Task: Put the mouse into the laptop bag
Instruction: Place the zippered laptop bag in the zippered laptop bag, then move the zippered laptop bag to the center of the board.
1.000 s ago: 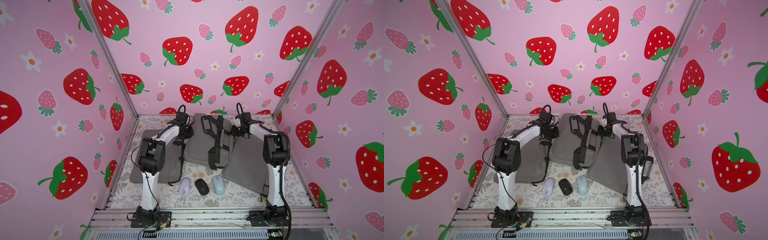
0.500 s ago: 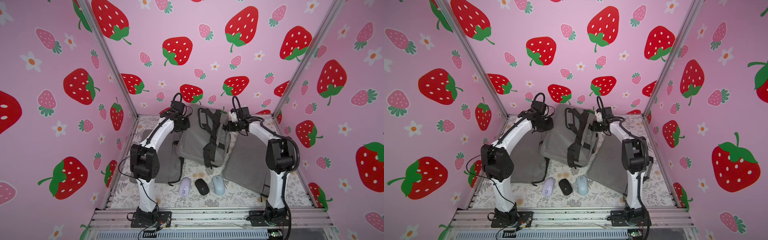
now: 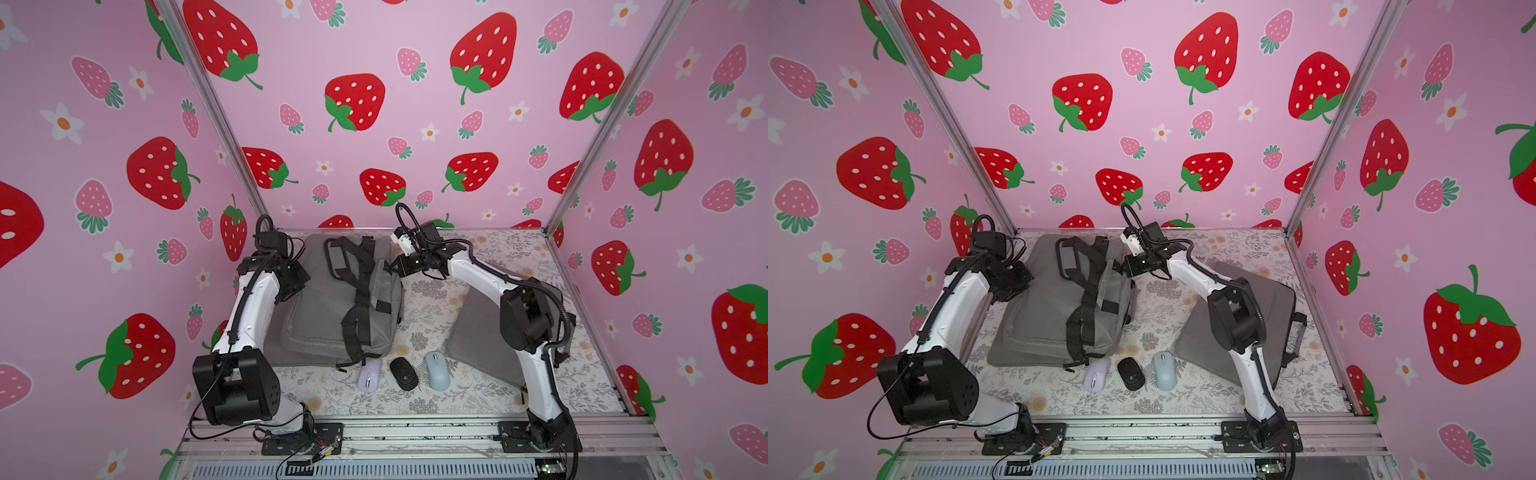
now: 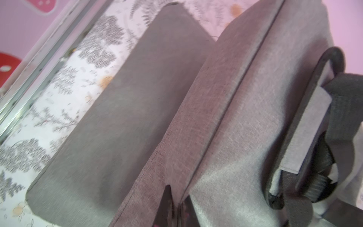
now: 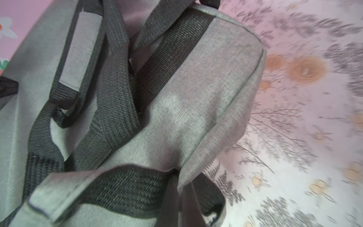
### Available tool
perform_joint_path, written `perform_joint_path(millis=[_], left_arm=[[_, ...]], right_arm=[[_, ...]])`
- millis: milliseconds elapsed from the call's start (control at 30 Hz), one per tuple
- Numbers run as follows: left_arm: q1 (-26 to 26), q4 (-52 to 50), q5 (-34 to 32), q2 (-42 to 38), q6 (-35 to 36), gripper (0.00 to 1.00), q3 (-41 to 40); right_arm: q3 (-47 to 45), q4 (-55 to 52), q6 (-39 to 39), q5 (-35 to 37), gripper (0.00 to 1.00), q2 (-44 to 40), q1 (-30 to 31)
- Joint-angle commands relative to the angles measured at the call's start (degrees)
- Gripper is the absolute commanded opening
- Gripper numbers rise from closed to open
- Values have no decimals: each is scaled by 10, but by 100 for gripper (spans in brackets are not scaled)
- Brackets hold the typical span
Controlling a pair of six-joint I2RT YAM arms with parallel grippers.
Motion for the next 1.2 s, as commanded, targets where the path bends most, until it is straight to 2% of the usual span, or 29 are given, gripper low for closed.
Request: perform_joint_path(millis=[0,200,267,300,333,367,467,533,567,633,700,767,867,967,1033,1100,1167], left_arm=[[24,96,-56,-24,-50,0,-26],[28,140,-68,-15,-53,0,-63],[28,146,-66,-10,-50,1,-66],[28,152,-60,-9,-48,10,-69],[28,159,-52,-9,-48,13,-72],[28,168,-40,-8,-45,13,-74],[25,184,-13,2,-50,10,-75],[21,189,-4,9,-57,10,-68],[17,189,-5,13,-59,14,-64],[12,181,-7,16,-61,46,-52],[8,170,-17,13,-66,64,-46],[7,161,-26,4,-74,68,-46],[-3,148,-44,-22,-78,70,-44],[-69,136,-80,-46,-59,73,-16],[-151,128,-119,-37,-34,76,23],[-219,127,-121,-12,-11,77,60],[-276,137,-93,23,8,78,90]], right_arm=[[42,-20,-11,-19,0,18,5],[78,-28,-10,-10,1,59,10],[79,-28,-10,-2,6,65,10],[78,-28,-10,0,13,67,10],[79,-27,-10,2,18,69,9],[81,-26,-11,3,18,70,10],[105,-36,-10,17,7,79,8],[134,-47,-10,18,6,89,5],[146,-52,-9,18,6,94,4],[166,-66,-9,19,17,100,2],[164,-72,-15,25,28,92,2],[147,-78,-21,44,39,74,1],[93,-93,-17,84,48,17,-10],[-29,-77,-3,144,58,-88,-32],[-130,-63,18,183,62,-170,-60],[-213,-69,37,199,65,-241,-94],[-300,-79,49,223,67,-312,-128]])
